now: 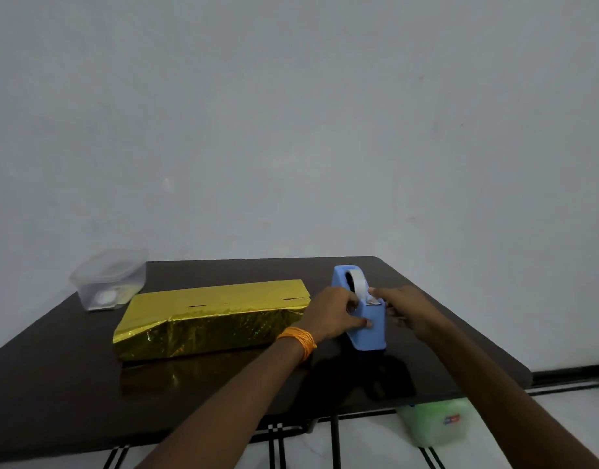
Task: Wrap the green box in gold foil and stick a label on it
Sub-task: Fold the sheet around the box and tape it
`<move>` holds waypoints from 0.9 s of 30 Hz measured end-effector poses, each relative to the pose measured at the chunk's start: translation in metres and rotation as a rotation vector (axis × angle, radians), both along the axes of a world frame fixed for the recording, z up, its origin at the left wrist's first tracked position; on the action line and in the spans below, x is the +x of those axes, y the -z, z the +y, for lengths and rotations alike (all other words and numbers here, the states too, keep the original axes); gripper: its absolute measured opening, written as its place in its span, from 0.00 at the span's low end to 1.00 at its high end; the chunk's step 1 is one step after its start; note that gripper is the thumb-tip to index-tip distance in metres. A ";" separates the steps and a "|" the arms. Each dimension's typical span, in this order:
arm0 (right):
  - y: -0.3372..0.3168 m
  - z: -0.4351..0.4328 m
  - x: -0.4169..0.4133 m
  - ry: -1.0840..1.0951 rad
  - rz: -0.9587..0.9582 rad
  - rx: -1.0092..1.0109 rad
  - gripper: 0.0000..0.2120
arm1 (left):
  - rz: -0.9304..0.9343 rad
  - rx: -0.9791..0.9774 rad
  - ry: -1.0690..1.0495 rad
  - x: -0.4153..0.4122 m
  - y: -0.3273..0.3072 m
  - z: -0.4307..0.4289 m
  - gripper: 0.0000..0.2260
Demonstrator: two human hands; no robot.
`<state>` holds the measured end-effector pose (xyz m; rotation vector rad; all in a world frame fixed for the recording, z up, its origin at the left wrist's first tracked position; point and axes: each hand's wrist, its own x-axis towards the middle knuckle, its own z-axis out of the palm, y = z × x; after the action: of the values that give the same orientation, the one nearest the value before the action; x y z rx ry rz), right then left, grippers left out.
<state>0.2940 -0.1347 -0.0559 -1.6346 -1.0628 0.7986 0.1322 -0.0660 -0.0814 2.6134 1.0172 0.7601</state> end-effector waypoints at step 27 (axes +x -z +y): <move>0.016 -0.033 -0.017 0.081 0.007 0.095 0.14 | -0.075 0.001 -0.060 0.003 0.005 -0.008 0.20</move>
<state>0.2774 -0.1679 -0.0723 -1.5835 -1.0084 0.6901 0.1356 -0.0737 -0.0868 2.5451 1.0781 0.8660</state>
